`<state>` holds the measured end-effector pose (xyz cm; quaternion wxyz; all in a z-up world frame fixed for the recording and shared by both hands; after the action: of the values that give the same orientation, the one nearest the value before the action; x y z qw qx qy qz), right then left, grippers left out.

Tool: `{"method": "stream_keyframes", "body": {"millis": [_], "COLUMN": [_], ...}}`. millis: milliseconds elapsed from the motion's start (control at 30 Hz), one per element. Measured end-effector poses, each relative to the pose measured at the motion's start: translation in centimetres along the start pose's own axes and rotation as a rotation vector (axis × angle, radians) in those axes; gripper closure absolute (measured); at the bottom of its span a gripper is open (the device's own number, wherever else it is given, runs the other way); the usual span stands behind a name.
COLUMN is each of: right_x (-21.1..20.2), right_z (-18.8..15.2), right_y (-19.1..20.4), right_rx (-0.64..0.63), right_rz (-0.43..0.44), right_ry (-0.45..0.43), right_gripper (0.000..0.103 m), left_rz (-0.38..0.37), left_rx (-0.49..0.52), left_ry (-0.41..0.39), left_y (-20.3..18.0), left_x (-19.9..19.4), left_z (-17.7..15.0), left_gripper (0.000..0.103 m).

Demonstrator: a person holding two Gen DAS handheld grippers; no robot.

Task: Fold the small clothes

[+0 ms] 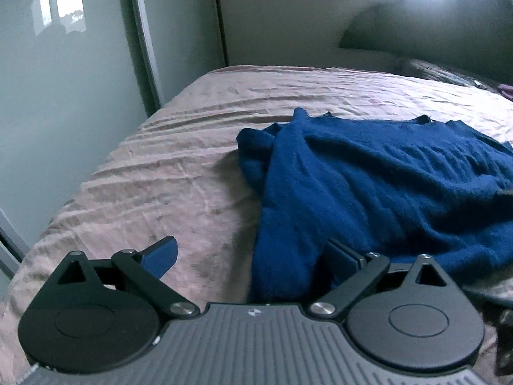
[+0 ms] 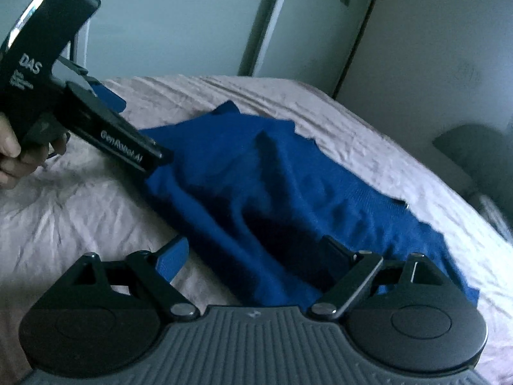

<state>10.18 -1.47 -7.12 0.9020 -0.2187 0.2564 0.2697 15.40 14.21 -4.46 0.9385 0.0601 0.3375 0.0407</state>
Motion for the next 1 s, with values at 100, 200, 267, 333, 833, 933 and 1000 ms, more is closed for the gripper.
{"method": "stream_keyframes", "body": {"millis": [100,200,267,333,833,933,1000], "right_x": [0.6,0.7,0.5,0.6,2.8,4.1,4.6], "right_z": [-0.5,-0.4,-0.2,-0.1,2.0,2.3,2.7], "right_y": [-0.1,0.5,1.5,2.8,5.2,5.5,5.5], "right_rx": [0.041,0.043,0.002,-0.055,-0.269,-0.297,-0.282], "right_rz": [0.000,0.004,-0.005,-0.009,-0.232,-0.286,-0.287], "right_ry": [0.018,0.004,-0.027,-0.045,-0.139,-0.151,-0.161], "right_gripper": [0.013,0.005,0.000,0.000,0.000,0.000,0.000], "left_rz": [-0.034,-0.099,-0.146,-0.186,-0.426,-0.469,-0.491], "left_rx": [-0.025,-0.091,-0.173,-0.250,-0.456,-0.474,-0.472], "left_ry": [0.005,0.009,0.008,0.008,0.142,0.156,0.158], "left_y": [0.0,0.6,1.5,2.4,3.9,3.8,3.5], "left_x": [0.1,0.4,0.9,1.6,8.3,9.0,9.6], "left_z": [0.2,1.0,1.8,2.6,4.9,5.5,5.8], "left_gripper": [0.004,0.003,0.003,0.002,0.001,0.001,0.001]}}
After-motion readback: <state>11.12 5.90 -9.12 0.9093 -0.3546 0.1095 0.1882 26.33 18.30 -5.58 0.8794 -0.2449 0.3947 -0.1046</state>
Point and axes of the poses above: each gripper's, at about its wrist camera, not at the fingertips, and x roughly the way its jaws point, y to its left, z to its top, the point moved 8 cm from there along x, roughly the way its jaws point
